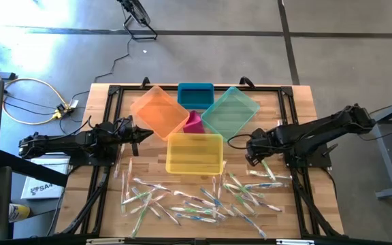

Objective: Pick & Place Toothbrushes
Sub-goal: Put the green toothbrush into the green bin

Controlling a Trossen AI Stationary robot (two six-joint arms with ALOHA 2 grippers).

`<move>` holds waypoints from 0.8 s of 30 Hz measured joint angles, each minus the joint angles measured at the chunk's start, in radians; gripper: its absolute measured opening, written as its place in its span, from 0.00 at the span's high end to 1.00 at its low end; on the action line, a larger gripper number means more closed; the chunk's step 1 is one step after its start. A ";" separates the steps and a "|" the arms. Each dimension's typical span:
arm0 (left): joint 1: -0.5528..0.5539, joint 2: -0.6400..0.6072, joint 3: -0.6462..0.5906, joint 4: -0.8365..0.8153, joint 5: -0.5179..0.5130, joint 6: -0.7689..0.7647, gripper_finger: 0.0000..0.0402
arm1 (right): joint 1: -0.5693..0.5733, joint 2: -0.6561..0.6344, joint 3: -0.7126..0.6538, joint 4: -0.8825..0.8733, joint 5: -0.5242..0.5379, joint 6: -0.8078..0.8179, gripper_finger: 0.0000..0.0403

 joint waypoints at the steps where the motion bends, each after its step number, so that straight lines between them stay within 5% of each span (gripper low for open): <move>1: 0.000 0.000 0.000 0.000 0.000 0.000 1.00 | 0.000 0.000 -0.001 -0.001 -0.014 0.001 0.66; 24: 0.000 0.000 0.000 0.000 0.000 0.006 1.00 | 0.000 0.000 -0.224 0.162 -0.170 0.054 0.67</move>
